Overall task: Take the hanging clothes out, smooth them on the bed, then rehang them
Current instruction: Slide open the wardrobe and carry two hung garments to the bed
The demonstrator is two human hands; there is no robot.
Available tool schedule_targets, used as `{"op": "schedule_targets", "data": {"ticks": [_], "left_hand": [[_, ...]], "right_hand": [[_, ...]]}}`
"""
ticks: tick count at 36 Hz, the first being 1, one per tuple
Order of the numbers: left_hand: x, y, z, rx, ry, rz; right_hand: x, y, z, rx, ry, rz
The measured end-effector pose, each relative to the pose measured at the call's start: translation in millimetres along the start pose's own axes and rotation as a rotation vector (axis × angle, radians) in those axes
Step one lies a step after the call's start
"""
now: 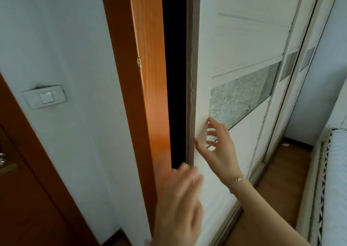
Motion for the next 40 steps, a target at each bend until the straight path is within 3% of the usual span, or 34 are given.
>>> {"op": "schedule_targets", "data": {"ticks": [2, 7, 12, 16, 28, 40], "left_hand": [[9.1, 26.0, 8.8, 0.002, 0.029, -0.104], [-7.4, 86.4, -26.2, 0.052, -0.48, -0.183], [-25.0, 144.6, -54.2, 0.094, -0.739, -0.325], [-35.4, 175.6, -70.6, 0.34, -0.778, -0.271], [-65.9, 273.4, -76.6, 0.339, -0.77, -0.234], [-106.3, 375.8, -73.9, 0.417, -0.845, -0.327]], "right_hand": [[-4.4, -5.0, 5.8, 0.005, -0.002, 0.003], [-16.8, -17.0, 24.0, 0.017, 0.013, 0.005], [-30.7, -30.1, 44.6, 0.021, 0.017, 0.016], [-41.8, -40.3, 62.7, 0.054, -0.034, 0.018], [-94.9, -81.5, 116.3, 0.314, -0.441, -0.048], [-148.0, -128.9, 194.8, 0.278, -0.395, -0.133]]}}
Point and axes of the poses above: each hand's wrist, its own x-axis away from the middle knuckle, its own y-axis out of the palm, z = x × y, the point moved 5 cm from there along -x, towards the middle knuckle, and after that the axes turned 10 degrees about -y, right-handed, at the moved point
